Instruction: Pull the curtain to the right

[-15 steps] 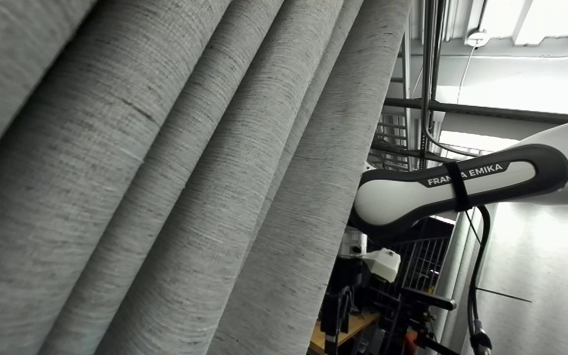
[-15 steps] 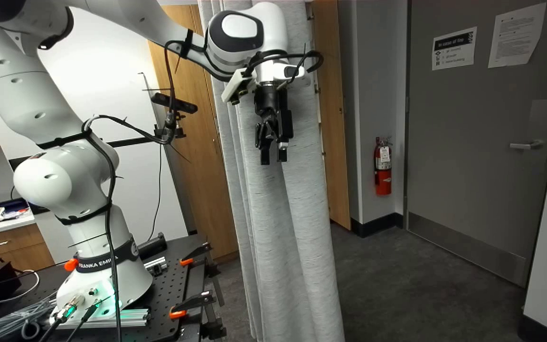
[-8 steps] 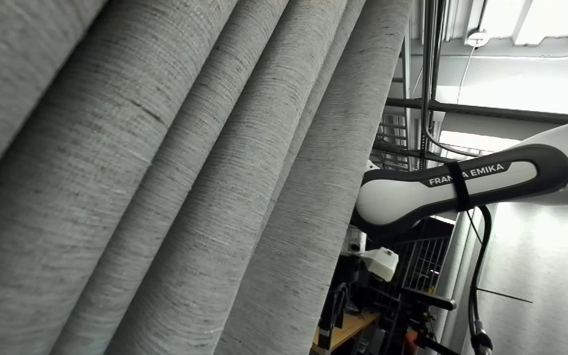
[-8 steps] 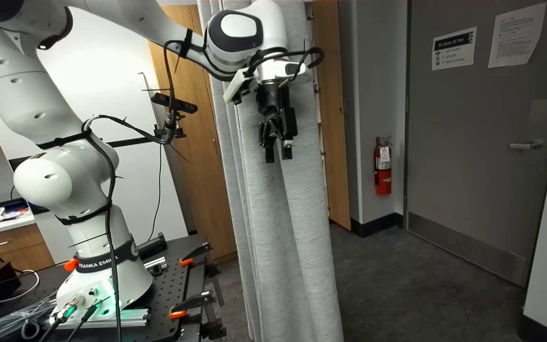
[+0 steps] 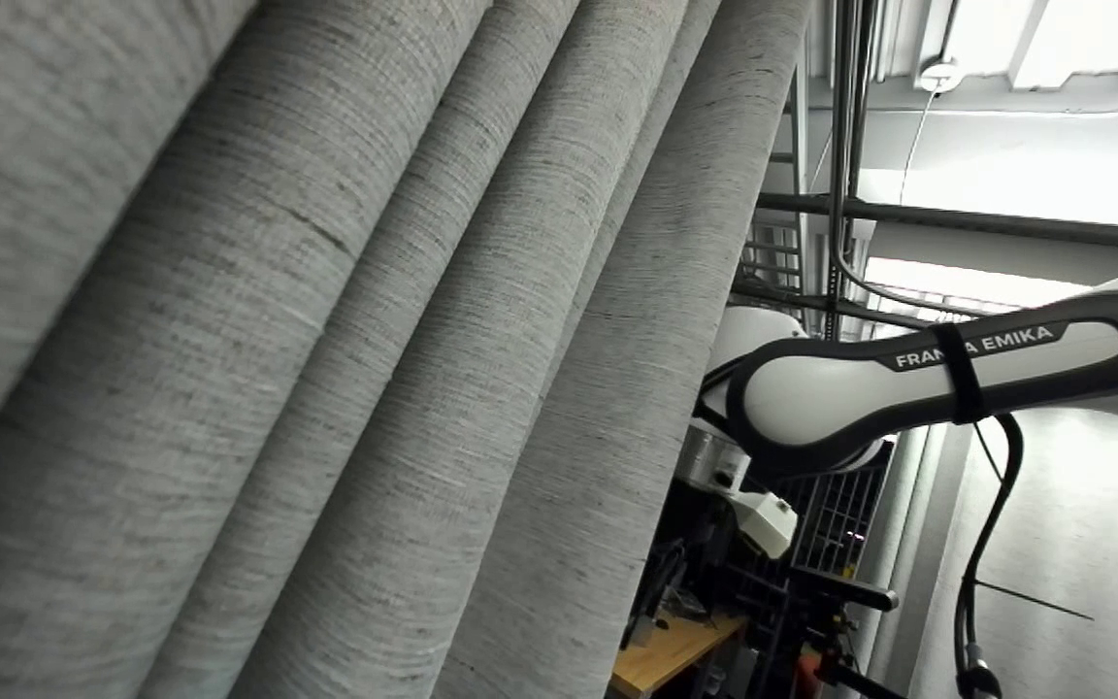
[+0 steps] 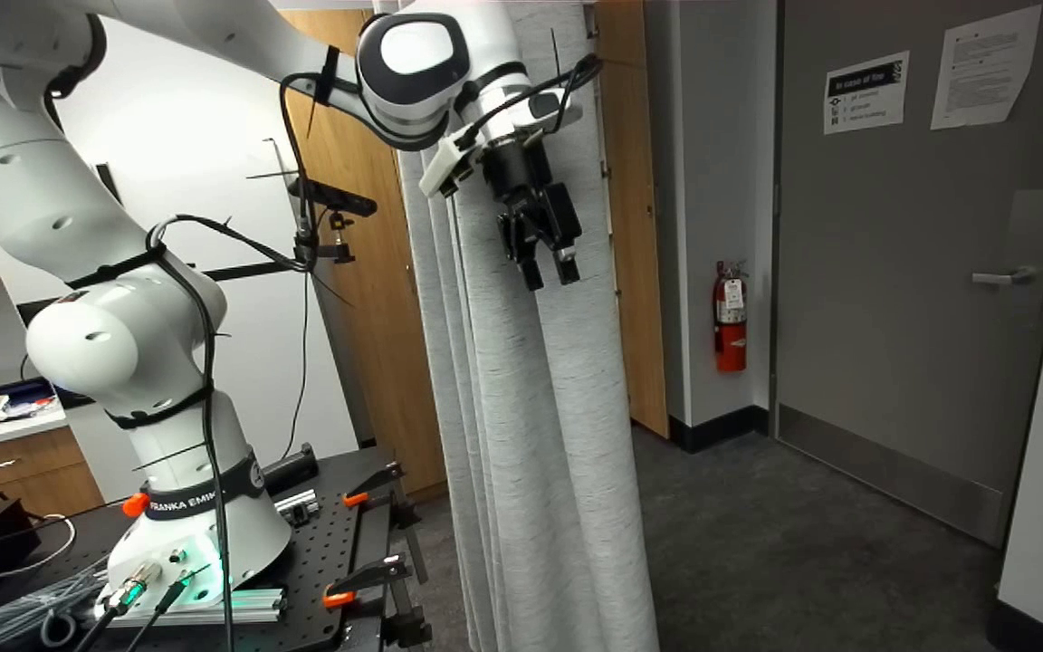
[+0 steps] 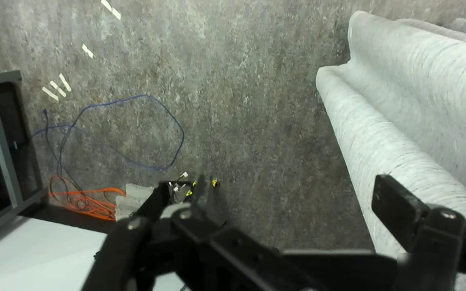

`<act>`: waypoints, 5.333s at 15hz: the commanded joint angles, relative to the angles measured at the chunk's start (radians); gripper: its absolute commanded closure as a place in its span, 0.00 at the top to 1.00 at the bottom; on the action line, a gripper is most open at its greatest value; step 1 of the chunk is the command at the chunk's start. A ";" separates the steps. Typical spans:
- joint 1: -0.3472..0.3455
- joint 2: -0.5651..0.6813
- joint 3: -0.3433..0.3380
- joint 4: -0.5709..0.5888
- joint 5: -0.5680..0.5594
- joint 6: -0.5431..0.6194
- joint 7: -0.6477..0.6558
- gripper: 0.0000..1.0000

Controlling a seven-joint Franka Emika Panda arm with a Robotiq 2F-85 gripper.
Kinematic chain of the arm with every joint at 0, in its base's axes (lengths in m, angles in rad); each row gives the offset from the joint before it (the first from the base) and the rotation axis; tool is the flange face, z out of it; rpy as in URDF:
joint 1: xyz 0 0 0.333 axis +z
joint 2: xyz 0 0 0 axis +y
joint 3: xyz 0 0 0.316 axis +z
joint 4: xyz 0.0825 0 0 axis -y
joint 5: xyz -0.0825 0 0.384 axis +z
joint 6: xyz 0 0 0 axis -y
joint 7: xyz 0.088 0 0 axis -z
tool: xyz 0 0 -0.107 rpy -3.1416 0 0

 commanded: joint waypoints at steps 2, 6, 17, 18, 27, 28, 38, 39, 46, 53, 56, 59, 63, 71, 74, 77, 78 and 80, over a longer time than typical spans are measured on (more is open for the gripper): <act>0.039 -0.147 -0.055 -0.127 0.078 0.085 -0.175 1.00; 0.078 -0.233 -0.088 -0.190 0.103 0.215 -0.285 1.00; 0.116 -0.236 -0.080 -0.183 0.090 0.353 -0.262 1.00; 0.116 -0.236 -0.080 -0.183 0.090 0.353 -0.262 1.00; 0.198 -0.187 -0.108 -0.115 0.122 0.384 -0.369 1.00; 0.221 -0.180 -0.114 -0.100 0.138 0.395 -0.381 1.00; 0.379 -0.184 -0.207 -0.004 0.395 0.408 -0.545 1.00; 0.394 -0.193 -0.219 -0.003 0.425 0.392 -0.574 1.00; 0.388 -0.231 -0.216 -0.053 0.501 0.277 -0.708 1.00; 0.394 -0.277 -0.232 -0.088 0.551 0.238 -0.799 1.00; 0.397 -0.292 -0.238 -0.094 0.624 0.283 -0.836 1.00; 0.401 -0.296 -0.242 -0.085 0.683 0.354 -0.853 1.00; 0.416 -0.272 -0.239 -0.052 0.701 0.486 -0.848 1.00; 0.414 -0.112 -0.147 0.079 0.608 0.758 -0.702 1.00; 0.370 -0.034 -0.076 0.145 0.594 0.843 -0.633 1.00; 0.316 0.018 -0.014 0.198 0.571 0.895 -0.573 1.00; 0.294 0.029 0.006 0.211 0.559 0.905 -0.555 1.00; 0.257 0.039 0.034 0.226 0.543 0.925 -0.529 0.77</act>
